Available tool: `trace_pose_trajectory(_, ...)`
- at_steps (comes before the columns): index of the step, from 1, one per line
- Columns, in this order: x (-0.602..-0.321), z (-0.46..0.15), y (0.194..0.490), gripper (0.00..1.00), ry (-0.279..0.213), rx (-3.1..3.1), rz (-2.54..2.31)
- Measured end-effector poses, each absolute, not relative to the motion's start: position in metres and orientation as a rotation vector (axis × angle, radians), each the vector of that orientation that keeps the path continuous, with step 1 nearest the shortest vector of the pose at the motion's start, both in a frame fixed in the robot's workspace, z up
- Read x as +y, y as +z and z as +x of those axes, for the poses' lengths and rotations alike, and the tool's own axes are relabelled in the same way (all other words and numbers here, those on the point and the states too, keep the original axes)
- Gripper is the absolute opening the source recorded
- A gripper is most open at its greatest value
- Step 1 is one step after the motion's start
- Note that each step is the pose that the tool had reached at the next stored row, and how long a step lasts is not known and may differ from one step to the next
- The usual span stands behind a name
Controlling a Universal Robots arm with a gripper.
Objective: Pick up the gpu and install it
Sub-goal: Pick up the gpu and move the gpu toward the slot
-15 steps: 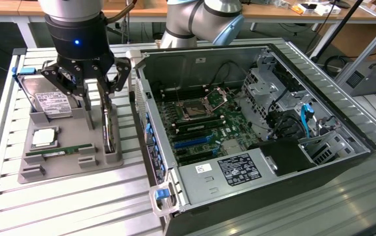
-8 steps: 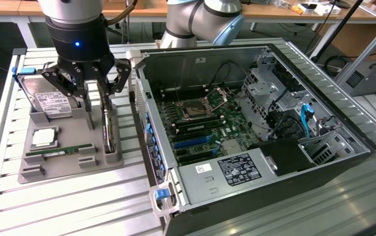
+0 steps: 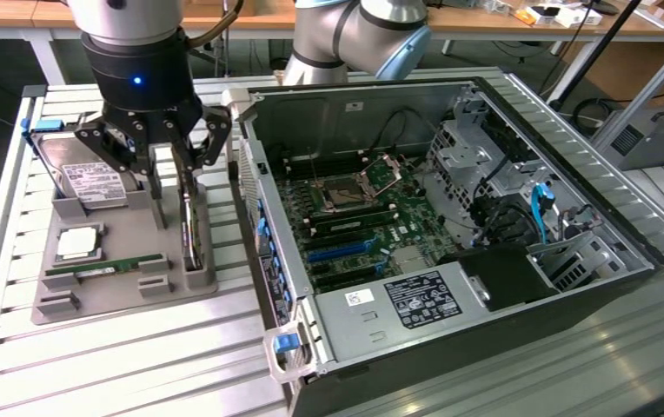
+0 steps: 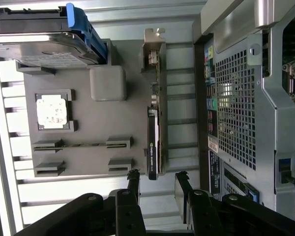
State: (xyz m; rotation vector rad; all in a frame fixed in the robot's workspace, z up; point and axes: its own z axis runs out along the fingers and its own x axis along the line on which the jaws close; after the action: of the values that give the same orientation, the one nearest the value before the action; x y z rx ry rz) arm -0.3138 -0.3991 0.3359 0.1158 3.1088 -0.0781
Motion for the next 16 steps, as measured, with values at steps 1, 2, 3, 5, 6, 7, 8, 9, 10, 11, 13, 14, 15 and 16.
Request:
trace_pose_trajectory(1, -0.3991, -0.3138, 0.3356, 0.42, -0.078, 3.109, 0.116)
trace_pose_trajectory(2, -0.3991, -0.3138, 0.3352, 0.42, -0.079, 3.109, 0.116)
trace_pose_trajectory(3, -0.3991, -0.3139, 0.3349, 0.42, -0.079, 3.109, 0.116)
trace_pose_trajectory(5, -0.3991, -0.3138, 0.3339, 0.42, -0.080, 3.109, 0.116)
trace_pose_trajectory(6, -0.3991, -0.3138, 0.3335, 0.42, -0.080, 3.109, 0.116)
trace_pose_trajectory(7, -0.3991, -0.3138, 0.3331, 0.42, -0.081, 3.109, 0.116)
trace_pose_trajectory(8, -0.3991, -0.3138, 0.3326, 0.42, -0.081, 3.109, 0.116)
trace_pose_trajectory(9, -0.3991, -0.3138, 0.3322, 0.42, -0.082, 3.109, 0.116)
trace_pose_trajectory(10, -0.3991, -0.3138, 0.3318, 0.42, -0.082, 3.109, 0.116)
trace_pose_trajectory(11, -0.3991, -0.3138, 0.3313, 0.42, -0.083, 3.109, 0.116)
trace_pose_trajectory(13, -0.3991, -0.3138, 0.3306, 0.42, -0.086, 3.108, 0.116)
trace_pose_trajectory(14, -0.3991, -0.3137, 0.3299, 0.42, -0.088, 3.108, 0.116)
trace_pose_trajectory(15, -0.3991, -0.3137, 0.3296, 0.42, -0.089, 3.108, 0.116)
trace_pose_trajectory(16, -0.3991, -0.3137, 0.3293, 0.42, -0.089, 3.108, 0.115)
